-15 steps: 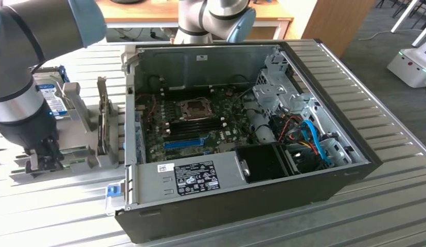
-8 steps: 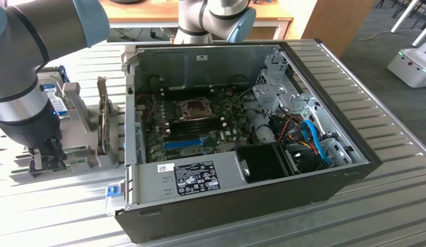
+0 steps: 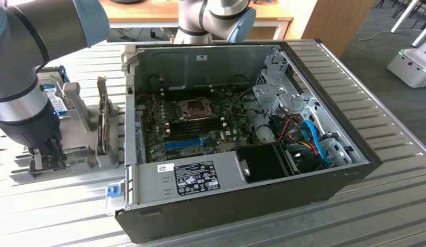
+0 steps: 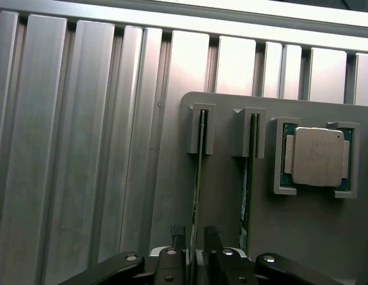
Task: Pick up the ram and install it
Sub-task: 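Pick up the ram and move it above insertion slot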
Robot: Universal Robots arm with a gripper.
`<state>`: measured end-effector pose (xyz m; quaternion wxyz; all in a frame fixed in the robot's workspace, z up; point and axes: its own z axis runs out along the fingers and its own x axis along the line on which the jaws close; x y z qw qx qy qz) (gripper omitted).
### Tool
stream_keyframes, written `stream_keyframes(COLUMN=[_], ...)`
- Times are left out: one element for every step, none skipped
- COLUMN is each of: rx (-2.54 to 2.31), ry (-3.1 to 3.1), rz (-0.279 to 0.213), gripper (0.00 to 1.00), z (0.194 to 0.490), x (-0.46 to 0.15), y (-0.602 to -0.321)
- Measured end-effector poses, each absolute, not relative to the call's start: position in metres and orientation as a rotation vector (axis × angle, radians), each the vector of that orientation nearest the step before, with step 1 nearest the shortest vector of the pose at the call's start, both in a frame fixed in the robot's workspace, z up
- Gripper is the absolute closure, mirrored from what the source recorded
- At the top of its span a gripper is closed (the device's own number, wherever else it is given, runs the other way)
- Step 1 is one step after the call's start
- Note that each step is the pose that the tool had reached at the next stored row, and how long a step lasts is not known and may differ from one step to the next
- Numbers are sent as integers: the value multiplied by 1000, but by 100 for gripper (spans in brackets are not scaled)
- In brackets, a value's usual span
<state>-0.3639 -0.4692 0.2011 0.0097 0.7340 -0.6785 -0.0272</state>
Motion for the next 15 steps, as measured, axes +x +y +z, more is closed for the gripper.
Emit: stream_keyframes(rx=[2292, 2292, 2292, 2292, 2292, 2292, 2292, 2292, 2292, 2292, 2292, 2292, 2292, 2292, 2292], ry=[-2119, -2119, -2119, -2119, -2119, -2119, -2119, -2119, -2119, -2119, -2119, -2119, -2119, -2119, -2119], rz=[-85, -85, -85, -85, -85, -85, -85, -85, -85, -85, -85, -85, -85, -85, -85], gripper=[72, 78, 78, 78, 78, 78, 78, 78, 78, 78, 78, 78, 78, 78, 78], z=[201, 201, 201, 201, 201, 201, 201, 201, 201, 201, 201, 201, 201, 201, 201], x=[-364, -364, -364, -364, -364, -364, -364, -364, -364, -364, -364, -364, -364, -364, -364], y=[-469, -469, -469, -469, -469, -469, -469, -469, -469, -469, -469, -469, -469, -469, -469])
